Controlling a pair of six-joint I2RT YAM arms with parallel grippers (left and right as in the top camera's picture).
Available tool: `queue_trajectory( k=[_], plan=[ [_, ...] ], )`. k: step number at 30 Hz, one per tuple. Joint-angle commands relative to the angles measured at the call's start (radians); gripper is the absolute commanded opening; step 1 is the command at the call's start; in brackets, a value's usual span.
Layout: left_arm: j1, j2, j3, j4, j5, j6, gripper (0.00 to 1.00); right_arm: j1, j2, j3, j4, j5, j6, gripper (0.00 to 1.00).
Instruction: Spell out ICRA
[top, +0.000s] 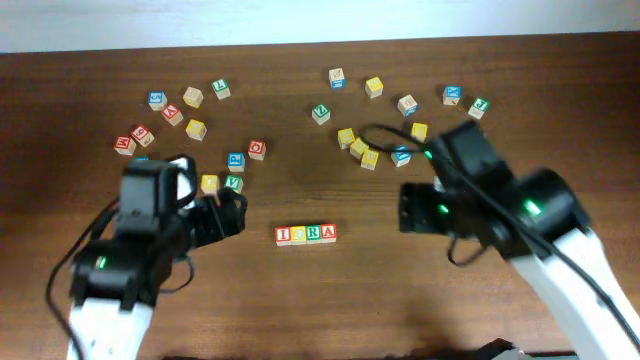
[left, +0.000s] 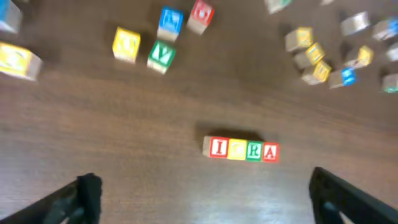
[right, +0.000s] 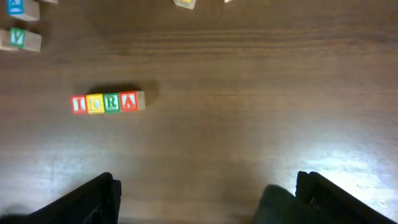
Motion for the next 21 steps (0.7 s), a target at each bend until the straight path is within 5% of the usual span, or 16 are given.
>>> queue_trajectory(
  k=[1, 5, 7, 21],
  plan=[
    [0.004, -0.120, 0.011, -0.021, -0.122, 0.005, 0.99, -0.001, -0.183, -0.122, 0.016, 0.017, 0.001, 0.85],
    [0.004, -0.153, 0.011, -0.021, -0.145, 0.005, 0.99, -0.001, -0.394, -0.252, 0.068, 0.017, 0.002, 0.85],
    [0.004, -0.149, 0.011, -0.022, -0.145, 0.005, 0.99, -0.001, -0.432, -0.256, 0.069, 0.017, 0.001, 0.98],
    [0.004, -0.149, 0.011, -0.024, -0.145, 0.005, 0.99, -0.001, -0.384, -0.257, 0.056, 0.048, -0.002, 0.98]
  ],
)
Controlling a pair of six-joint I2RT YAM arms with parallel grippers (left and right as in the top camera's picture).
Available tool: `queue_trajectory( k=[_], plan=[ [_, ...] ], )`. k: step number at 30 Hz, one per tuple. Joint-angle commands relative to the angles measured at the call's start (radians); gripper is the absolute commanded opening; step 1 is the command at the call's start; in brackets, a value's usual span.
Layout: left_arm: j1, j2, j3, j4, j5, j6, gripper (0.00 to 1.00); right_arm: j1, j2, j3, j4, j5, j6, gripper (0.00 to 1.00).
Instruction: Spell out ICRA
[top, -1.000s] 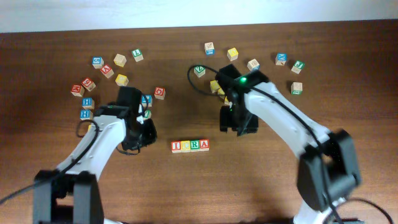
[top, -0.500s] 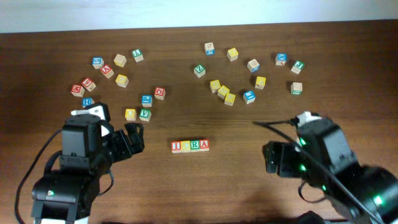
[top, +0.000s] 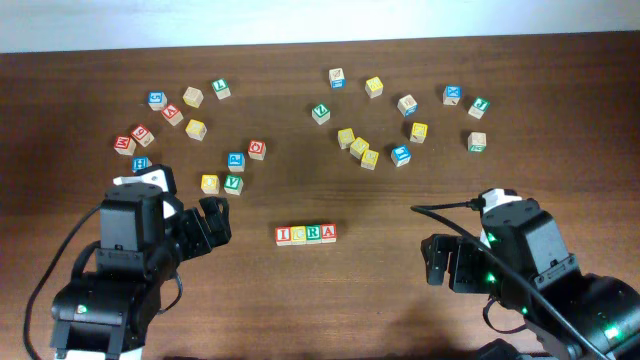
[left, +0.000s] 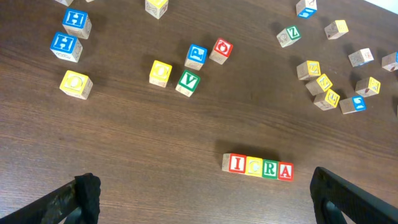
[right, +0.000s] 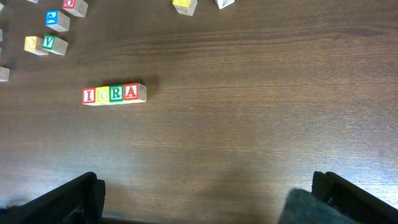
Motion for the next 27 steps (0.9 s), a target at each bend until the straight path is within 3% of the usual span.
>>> queue_trajectory(
  k=[1, 4, 11, 14, 19, 21, 27],
  plan=[
    [0.004, -0.001, 0.008, -0.001, -0.014, 0.005, 0.99, -0.005, -0.008, -0.013, 0.018, 0.055, -0.003, 0.98],
    [0.004, -0.001, 0.008, -0.001, -0.014, 0.005, 0.99, -0.090, -0.053, -0.087, 0.098, 0.096, -0.051, 0.98],
    [0.004, -0.001, 0.008, -0.002, -0.014, 0.005, 0.99, -0.281, -0.372, -0.478, 0.570, -0.008, -0.300, 0.98],
    [0.004, -0.001, 0.008, -0.002, -0.014, 0.005, 0.99, -0.353, -0.513, -0.673, 0.729, -0.048, -0.331, 0.98],
    [0.004, -0.001, 0.008, -0.002, -0.014, 0.005, 0.99, -0.383, -0.691, -0.956, 1.084, -0.178, -0.449, 0.98],
    [0.004, -0.001, 0.008, -0.002, -0.014, 0.005, 0.99, -0.383, -0.743, -1.028, 1.174, -0.176, -0.449, 0.98],
    [0.004, -0.001, 0.008, -0.002, -0.014, 0.005, 0.99, -0.426, -0.845, -1.094, 1.202, -0.171, -0.449, 0.98]
  ],
)
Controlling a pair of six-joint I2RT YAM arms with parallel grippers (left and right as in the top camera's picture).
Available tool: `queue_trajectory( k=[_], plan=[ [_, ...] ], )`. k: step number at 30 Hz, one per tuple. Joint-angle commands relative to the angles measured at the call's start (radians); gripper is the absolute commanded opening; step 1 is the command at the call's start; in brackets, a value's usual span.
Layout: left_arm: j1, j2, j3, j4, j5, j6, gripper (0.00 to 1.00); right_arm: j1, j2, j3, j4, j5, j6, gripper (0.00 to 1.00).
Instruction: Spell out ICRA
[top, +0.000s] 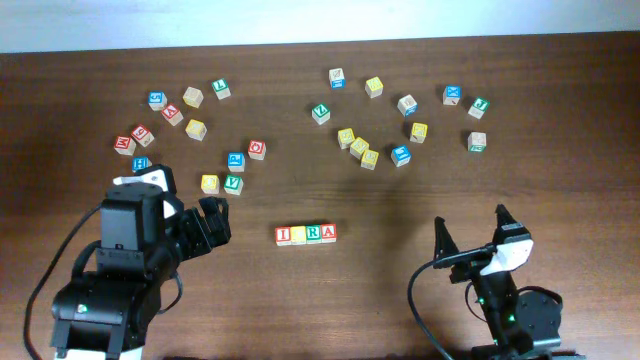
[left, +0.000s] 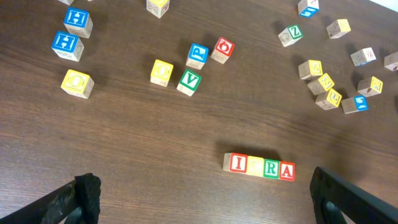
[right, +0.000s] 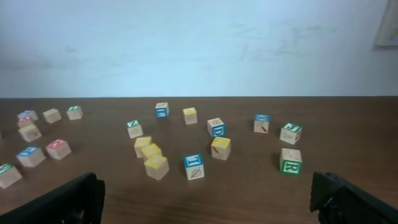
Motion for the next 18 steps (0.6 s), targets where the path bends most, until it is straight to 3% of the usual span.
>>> queue_trajectory(
  k=[1, 8, 12, 18],
  plan=[
    [0.004, -0.003, 0.008, 0.002, -0.010, 0.005, 0.99, -0.030, -0.047, -0.017, 0.011, -0.013, -0.012, 0.98],
    [0.004, -0.003, 0.008, 0.002, -0.010, 0.005, 0.99, -0.032, -0.051, -0.120, 0.134, -0.013, -0.013, 0.98],
    [0.004, -0.003, 0.008, 0.002, -0.010, 0.005, 0.99, -0.032, -0.051, -0.120, 0.121, -0.024, -0.124, 0.98],
    [0.004, -0.003, 0.008, 0.002, -0.010, 0.005, 0.99, -0.032, -0.051, -0.120, 0.058, 0.007, -0.122, 0.99]
  ],
)
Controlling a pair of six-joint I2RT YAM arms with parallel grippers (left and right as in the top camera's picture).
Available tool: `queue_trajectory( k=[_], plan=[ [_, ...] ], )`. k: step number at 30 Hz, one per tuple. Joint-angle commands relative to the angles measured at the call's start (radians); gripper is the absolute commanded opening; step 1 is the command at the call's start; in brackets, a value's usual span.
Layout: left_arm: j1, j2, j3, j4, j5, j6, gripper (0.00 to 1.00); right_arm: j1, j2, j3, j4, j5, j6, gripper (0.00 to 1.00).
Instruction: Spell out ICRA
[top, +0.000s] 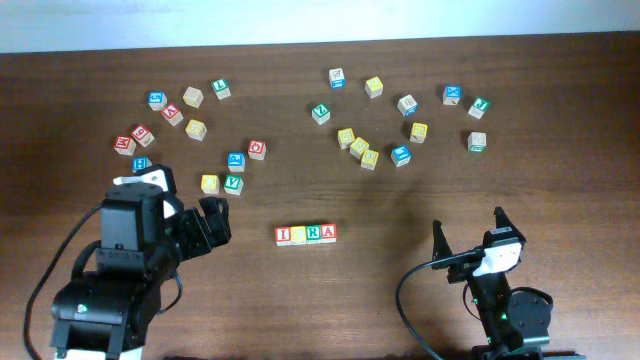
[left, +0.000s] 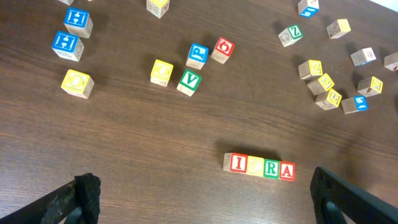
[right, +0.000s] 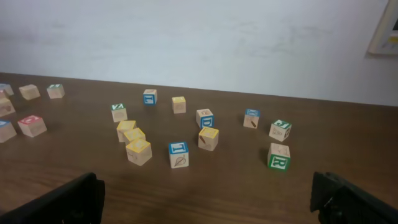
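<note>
A row of letter blocks reading I, C, R, A (top: 306, 234) lies on the brown table, also in the left wrist view as the block row (left: 259, 167). My left gripper (top: 212, 222) is open to the left of the row, holding nothing; its fingers (left: 87, 193) sit at the frame's bottom corners. My right gripper (top: 468, 238) is open near the front right, pointing toward the far blocks, nothing between its fingers (right: 84, 193). The row is out of the right wrist view.
Several loose letter blocks are scattered at the back left (top: 195, 129) and back right (top: 370, 157) of the table (top: 320, 290). A green R block (right: 278, 156) and a blue block (right: 178, 155) lie ahead of the right gripper. A pale wall (right: 199, 37) rises behind.
The right arm has shifted slightly at the front right; its wrist view has turned a little to the right. The left arm and the block row have not moved.
Both grippers hung open on either side of the finished I-C-R-A row. Then both had drawn back toward the front edge. Later the right arm was folded low at the front right, its camera facing the far blocks, where it stays now.
</note>
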Motion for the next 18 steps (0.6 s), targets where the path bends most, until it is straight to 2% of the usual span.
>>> queue_trajectory(
  k=[1, 6, 18],
  plan=[
    [0.004, -0.003, 0.008, 0.002, -0.010, 0.005, 0.99, -0.009, -0.011, -0.005, -0.010, 0.020, 0.007, 0.98],
    [0.004, -0.003, 0.008, 0.002, -0.010, 0.005, 0.99, -0.009, -0.011, -0.005, -0.014, 0.053, 0.063, 0.98],
    [0.004, -0.003, 0.008, 0.002, -0.010, 0.005, 0.99, -0.009, -0.011, -0.005, -0.013, 0.064, 0.061, 0.98]
  ],
)
